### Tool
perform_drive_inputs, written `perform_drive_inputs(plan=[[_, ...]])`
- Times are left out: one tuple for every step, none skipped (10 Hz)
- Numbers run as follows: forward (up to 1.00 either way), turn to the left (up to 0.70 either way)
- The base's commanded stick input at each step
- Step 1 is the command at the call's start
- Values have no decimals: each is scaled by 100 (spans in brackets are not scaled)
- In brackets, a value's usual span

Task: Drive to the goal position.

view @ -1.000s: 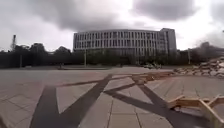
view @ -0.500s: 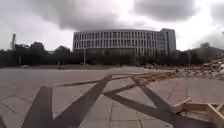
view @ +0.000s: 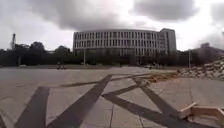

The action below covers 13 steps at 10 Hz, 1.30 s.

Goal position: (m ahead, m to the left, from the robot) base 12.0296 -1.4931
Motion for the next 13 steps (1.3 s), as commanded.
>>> perform_drive_inputs(plan=[[30, -2], [30, -2], [30, -2], [30, 0], [30, 2], [30, 1], [30, 0], [30, -2], [30, -2], [30, -2], [30, -2], [30, -2], [30, -2]])
